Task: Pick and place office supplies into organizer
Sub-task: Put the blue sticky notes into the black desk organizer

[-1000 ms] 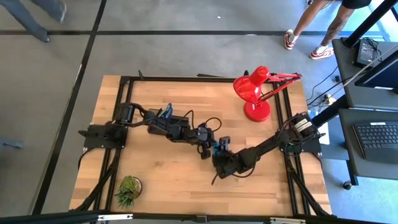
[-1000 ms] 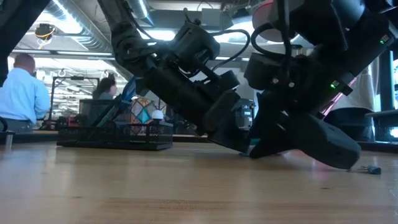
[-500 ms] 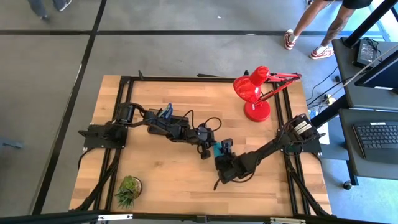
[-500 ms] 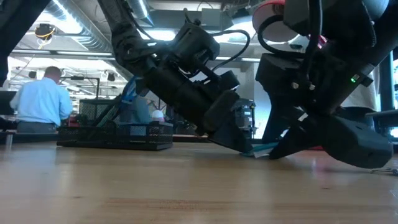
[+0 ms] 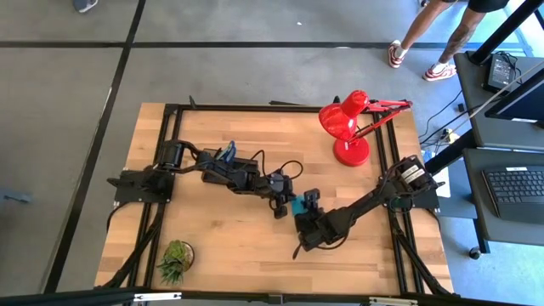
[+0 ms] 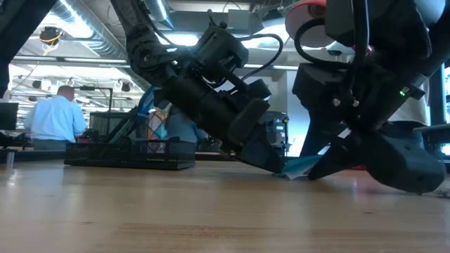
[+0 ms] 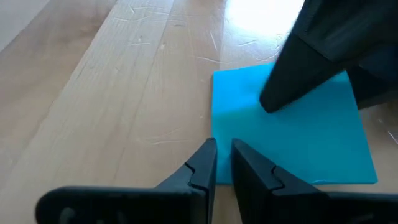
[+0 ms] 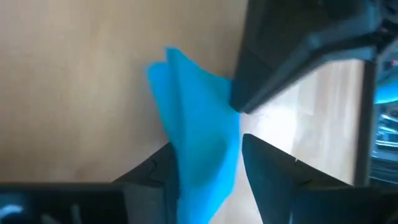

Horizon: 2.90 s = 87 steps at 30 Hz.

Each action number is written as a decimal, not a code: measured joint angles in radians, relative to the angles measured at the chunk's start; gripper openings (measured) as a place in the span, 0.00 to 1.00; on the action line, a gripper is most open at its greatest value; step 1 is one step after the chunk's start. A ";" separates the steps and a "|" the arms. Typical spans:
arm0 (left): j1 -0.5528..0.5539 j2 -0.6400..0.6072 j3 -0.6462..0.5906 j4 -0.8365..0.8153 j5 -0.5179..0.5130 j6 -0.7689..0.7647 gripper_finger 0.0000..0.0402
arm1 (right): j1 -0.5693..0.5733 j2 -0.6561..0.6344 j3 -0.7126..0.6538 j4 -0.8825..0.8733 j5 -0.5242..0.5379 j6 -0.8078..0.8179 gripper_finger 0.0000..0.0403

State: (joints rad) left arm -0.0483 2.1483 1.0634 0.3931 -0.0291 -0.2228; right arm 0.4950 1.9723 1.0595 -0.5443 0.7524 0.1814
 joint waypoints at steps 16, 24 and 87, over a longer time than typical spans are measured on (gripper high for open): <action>0.000 0.001 -0.001 0.013 0.043 -0.028 0.11 | -0.025 0.001 -0.002 0.036 0.020 0.077 0.38; 0.005 0.002 -0.001 0.013 0.033 -0.028 0.11 | 0.012 0.000 0.000 0.057 0.013 0.079 0.38; -0.271 -1.076 -0.596 -0.084 -0.216 0.053 0.11 | -0.278 -0.001 0.287 0.542 -0.083 -0.397 0.02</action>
State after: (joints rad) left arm -0.3189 1.0727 0.4677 0.3089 -0.2448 -0.1702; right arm 0.2166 1.9713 1.3463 -0.0023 0.6691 -0.2160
